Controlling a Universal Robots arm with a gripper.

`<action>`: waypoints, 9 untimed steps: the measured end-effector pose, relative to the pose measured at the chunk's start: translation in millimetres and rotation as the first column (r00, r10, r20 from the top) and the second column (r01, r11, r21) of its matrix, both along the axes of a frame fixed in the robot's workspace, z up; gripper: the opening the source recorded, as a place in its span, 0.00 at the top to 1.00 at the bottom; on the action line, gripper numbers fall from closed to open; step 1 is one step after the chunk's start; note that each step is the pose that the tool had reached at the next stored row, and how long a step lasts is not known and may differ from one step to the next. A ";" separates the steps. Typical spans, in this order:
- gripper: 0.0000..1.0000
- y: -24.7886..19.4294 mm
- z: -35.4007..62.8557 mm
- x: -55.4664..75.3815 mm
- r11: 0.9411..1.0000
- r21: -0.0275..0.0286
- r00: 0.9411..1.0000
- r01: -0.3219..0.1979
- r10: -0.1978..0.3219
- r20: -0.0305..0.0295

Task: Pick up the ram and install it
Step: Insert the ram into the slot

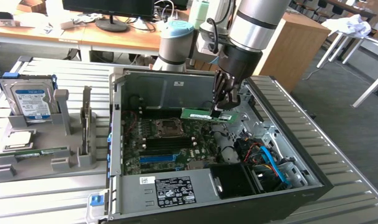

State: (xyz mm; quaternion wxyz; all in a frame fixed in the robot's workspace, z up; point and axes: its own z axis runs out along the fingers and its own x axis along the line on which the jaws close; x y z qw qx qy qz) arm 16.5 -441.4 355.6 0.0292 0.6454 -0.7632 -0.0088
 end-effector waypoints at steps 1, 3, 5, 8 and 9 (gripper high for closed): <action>0.87 0.0 -0.4 0.0 1.000 0.000 1.000 0.000 0.000 0.000; 0.87 0.0 -1.4 -0.1 1.000 0.000 1.000 0.000 0.000 0.000; 0.87 0.0 -2.9 -0.2 1.000 0.000 1.000 0.000 0.000 0.000; 0.87 0.0 -4.5 -0.3 1.000 0.000 1.000 0.000 0.000 0.000; 0.87 0.0 -5.1 -0.4 1.000 0.000 1.000 0.000 0.000 0.000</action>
